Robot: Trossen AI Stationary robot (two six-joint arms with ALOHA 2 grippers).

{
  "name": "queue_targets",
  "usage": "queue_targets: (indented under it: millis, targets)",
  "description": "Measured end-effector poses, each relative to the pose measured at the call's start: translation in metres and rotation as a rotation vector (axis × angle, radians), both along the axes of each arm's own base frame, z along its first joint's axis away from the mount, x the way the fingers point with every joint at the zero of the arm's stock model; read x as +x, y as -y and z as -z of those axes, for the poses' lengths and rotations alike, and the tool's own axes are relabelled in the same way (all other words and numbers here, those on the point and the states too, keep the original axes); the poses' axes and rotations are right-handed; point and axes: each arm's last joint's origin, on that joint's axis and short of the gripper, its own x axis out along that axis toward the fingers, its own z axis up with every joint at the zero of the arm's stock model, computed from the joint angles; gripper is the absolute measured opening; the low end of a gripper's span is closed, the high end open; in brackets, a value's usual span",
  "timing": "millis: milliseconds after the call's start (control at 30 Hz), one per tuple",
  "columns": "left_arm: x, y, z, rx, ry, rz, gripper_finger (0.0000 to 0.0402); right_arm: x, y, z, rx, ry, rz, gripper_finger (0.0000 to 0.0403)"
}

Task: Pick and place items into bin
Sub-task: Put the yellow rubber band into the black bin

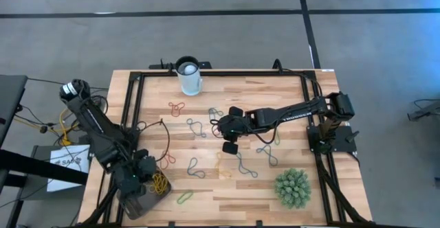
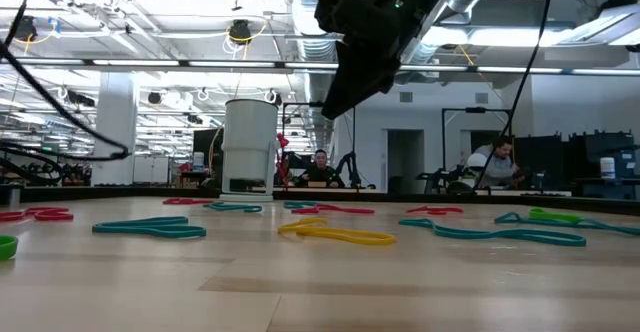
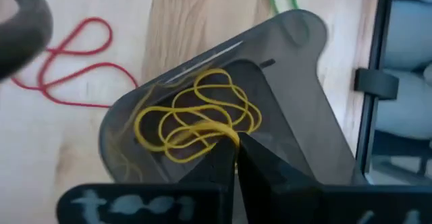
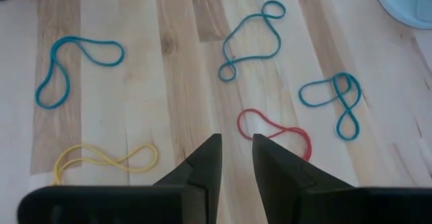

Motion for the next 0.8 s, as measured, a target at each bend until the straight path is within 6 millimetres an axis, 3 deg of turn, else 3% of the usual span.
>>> queue_targets:
  millis: [400,800]
  targets:
    - [0.005,-0.007,0.029,-0.03,0.114,-0.08,0.0009,0.003,0.0,-0.002,0.003,0.038,0.0,0.0079]
    - [0.0,-0.013,0.049,-0.09,0.066,-0.178,0.0034,0.003,0.0,-0.003,0.004,0.045,-0.001,0.0079]
